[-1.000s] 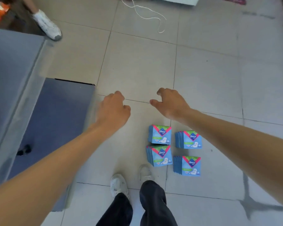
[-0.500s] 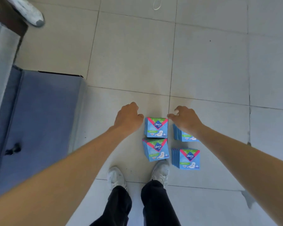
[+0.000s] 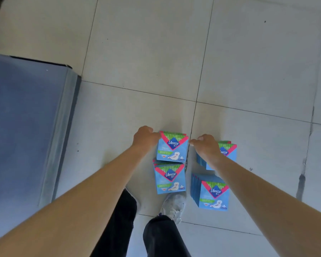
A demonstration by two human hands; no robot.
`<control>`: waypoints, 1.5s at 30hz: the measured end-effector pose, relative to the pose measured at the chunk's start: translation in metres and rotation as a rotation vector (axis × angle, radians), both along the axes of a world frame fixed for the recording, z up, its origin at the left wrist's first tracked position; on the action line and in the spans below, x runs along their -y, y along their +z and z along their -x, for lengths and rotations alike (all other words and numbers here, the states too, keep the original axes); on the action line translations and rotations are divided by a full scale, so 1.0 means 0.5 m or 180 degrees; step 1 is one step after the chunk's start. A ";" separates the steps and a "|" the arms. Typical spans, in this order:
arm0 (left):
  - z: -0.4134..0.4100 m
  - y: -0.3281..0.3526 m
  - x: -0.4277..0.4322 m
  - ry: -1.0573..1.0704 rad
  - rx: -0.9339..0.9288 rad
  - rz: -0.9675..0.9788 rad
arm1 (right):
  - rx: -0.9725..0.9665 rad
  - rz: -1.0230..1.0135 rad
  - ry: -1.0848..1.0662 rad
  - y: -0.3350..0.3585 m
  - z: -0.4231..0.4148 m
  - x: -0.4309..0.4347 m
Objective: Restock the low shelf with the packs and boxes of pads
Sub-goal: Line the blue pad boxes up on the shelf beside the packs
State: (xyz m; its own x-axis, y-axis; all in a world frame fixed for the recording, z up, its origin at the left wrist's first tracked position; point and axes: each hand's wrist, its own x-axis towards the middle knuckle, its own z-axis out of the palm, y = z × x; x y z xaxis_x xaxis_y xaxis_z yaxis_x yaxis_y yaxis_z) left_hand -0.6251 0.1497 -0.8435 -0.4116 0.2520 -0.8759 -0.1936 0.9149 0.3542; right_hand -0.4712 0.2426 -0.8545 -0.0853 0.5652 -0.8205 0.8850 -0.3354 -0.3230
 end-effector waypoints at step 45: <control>0.581 0.645 0.361 0.3280 -0.3794 -0.1302 | -0.3493 0.0020 0.2078 0.691 0.958 0.351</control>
State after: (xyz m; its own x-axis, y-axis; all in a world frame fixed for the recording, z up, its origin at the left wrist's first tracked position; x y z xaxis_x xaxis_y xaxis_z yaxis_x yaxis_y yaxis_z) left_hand -0.9155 -0.0307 -0.5209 -0.9018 -0.4211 0.0972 -0.0838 0.3909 0.9166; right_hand -0.9500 0.0673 -0.5091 -0.9765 0.1588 -0.1459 0.1563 0.0548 -0.9862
